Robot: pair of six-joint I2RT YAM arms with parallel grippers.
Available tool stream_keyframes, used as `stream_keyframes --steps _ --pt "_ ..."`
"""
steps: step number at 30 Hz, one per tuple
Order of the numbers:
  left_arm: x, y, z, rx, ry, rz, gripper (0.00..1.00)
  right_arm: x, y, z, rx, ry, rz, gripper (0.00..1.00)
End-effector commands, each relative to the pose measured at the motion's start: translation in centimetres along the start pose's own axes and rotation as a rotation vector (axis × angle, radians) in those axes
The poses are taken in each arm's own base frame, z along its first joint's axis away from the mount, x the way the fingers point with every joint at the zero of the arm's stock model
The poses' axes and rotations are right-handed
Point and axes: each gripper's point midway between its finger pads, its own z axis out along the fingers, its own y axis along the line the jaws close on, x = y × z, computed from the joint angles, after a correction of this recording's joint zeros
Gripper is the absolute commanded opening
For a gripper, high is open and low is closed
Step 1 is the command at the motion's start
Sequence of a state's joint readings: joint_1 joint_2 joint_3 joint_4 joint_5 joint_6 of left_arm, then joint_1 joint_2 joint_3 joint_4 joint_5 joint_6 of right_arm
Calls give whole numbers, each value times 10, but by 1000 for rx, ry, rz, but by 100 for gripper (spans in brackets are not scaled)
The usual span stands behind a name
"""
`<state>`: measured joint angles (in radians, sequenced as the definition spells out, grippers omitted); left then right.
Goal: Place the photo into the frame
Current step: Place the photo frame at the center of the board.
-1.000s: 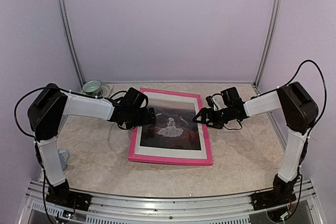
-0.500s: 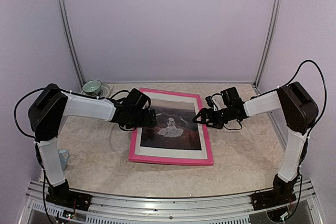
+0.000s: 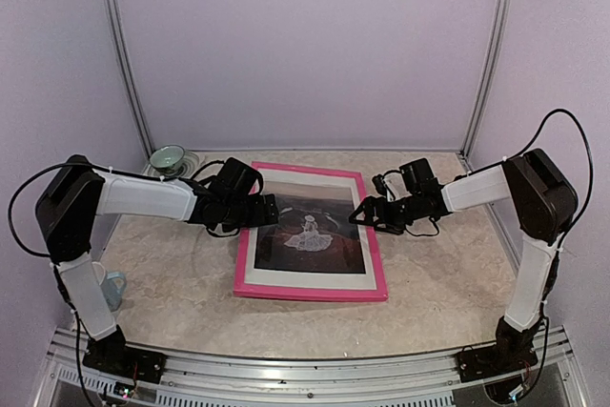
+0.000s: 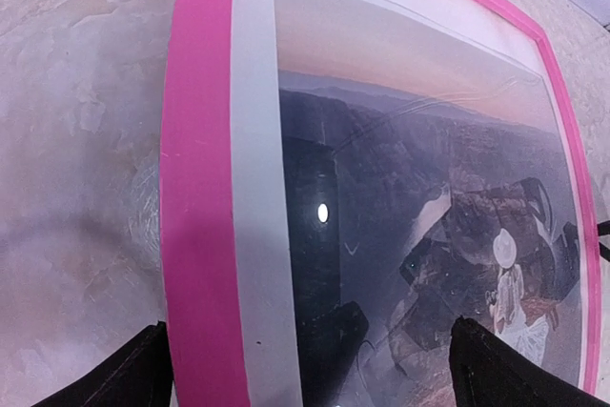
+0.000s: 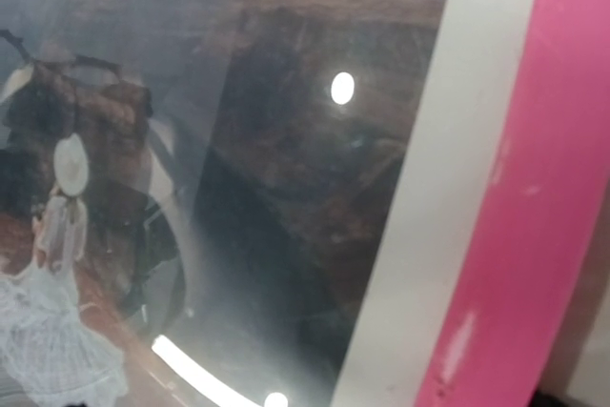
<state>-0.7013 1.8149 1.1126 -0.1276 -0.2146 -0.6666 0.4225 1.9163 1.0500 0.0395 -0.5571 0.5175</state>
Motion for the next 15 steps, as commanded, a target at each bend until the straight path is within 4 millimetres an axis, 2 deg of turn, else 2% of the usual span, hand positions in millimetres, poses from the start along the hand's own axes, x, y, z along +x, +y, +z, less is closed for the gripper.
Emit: stream_keyframes --steps 1,7,12,15 --pt "-34 -25 -21 121 -96 -32 99 33 3 9 -1 108 37 99" --pt "-30 -23 -19 130 -85 -35 99 33 2 10 -1 109 40 99" --pt "-17 -16 -7 123 -46 -53 99 33 2 9 -2 108 41 99" --pt "-22 -16 -11 141 -73 -67 99 32 1 5 17 101 29 99"
